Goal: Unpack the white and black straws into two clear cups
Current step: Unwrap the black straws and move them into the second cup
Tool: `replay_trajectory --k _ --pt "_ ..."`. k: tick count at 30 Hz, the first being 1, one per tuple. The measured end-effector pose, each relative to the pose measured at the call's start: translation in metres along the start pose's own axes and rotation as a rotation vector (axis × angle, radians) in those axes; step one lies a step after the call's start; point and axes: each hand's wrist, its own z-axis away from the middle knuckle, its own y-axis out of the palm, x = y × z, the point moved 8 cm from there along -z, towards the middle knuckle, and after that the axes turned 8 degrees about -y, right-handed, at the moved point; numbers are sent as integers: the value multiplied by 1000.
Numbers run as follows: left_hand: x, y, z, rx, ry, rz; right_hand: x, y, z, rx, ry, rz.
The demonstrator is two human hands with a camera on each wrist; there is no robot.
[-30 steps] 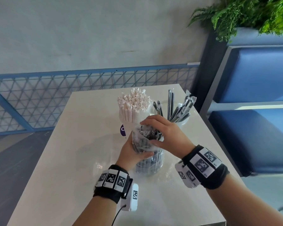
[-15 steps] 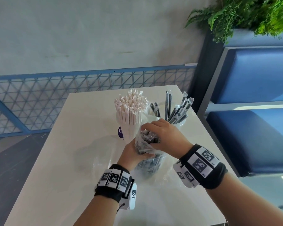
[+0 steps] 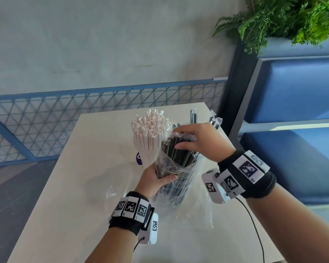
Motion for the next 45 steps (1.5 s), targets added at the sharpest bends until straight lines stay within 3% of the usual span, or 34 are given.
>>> replay_trajectory --k 9,11,14,17,22,27,30,32,35,36,41,45 --pt "-8 -2 0 -34 81 -79 -14 -44 -2 -302 -13 -237" --pt "-8 -5 1 -47 86 -48 -21 -36 4 -359 12 -456" --pt "-13 -9 1 -48 67 3 -34 4 12 -273 129 -811" --pt "-30 -7 5 -14 80 81 -42 36 15 -230 245 -779" --pt "-53 -10 9 -103 180 80 -41 39 11 -405 266 -1029" --pt "-39 -15 5 -152 181 -13 -50 7 7 -612 283 -1037" --pt "-33 -20 2 -197 184 -74 -58 -13 2 -714 271 -1157" --pt "-29 -22 -1 -212 178 -73 -56 -13 -3 -660 225 -1183" --pt "-32 -17 0 -191 176 -35 -49 13 -1 -418 213 -947" --pt "-33 -16 1 -189 178 -31 -50 21 1 -399 240 -897" --pt "-33 -16 1 -209 177 -61 -60 6 0 -638 333 -1067" --pt "-37 -20 5 -250 213 -96 -64 -20 -6 -742 333 -1150"
